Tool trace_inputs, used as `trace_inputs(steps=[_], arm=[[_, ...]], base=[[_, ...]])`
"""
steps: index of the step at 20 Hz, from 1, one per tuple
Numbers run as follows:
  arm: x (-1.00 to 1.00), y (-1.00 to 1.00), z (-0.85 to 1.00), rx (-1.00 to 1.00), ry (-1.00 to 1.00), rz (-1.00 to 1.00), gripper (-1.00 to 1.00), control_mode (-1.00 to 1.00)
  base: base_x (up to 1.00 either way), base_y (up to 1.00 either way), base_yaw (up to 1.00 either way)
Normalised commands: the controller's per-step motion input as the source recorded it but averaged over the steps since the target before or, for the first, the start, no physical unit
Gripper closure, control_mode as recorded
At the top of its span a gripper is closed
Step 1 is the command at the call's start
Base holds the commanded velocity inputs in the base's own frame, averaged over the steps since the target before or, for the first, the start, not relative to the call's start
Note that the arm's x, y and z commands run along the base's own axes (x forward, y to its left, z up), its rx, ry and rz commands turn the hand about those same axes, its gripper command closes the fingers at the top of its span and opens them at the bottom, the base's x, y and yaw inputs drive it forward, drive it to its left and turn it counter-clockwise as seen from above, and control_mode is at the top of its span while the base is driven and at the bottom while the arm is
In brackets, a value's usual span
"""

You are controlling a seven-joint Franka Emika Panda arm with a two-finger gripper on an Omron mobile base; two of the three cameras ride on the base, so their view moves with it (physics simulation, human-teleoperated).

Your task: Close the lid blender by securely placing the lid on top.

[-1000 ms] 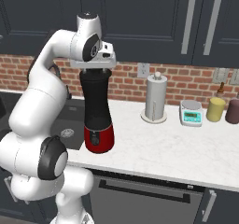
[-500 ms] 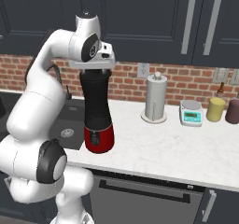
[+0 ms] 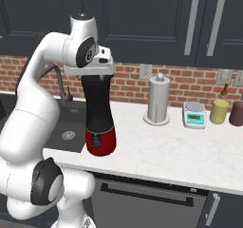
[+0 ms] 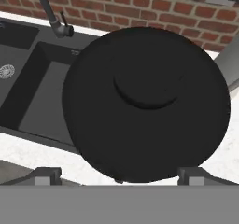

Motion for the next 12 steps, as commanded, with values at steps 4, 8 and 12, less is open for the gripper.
trace_inputs(steps=[4, 8, 12], arm=[[-0.62, -0.03, 0.0, 0.0, -0.03, 0.0, -1.0, -1.0], [-0.64, -0.15, 0.02, 0.0, -0.07, -0.01, -1.0, -1.0], [-0.57, -0.28, 0.08, 0.0, -0.09, -0.04, -1.0, -1.0]], base=[[0.0, 0.0, 0.0], [0.0, 0.0, 0.0], [0.0, 0.0, 0.0]])
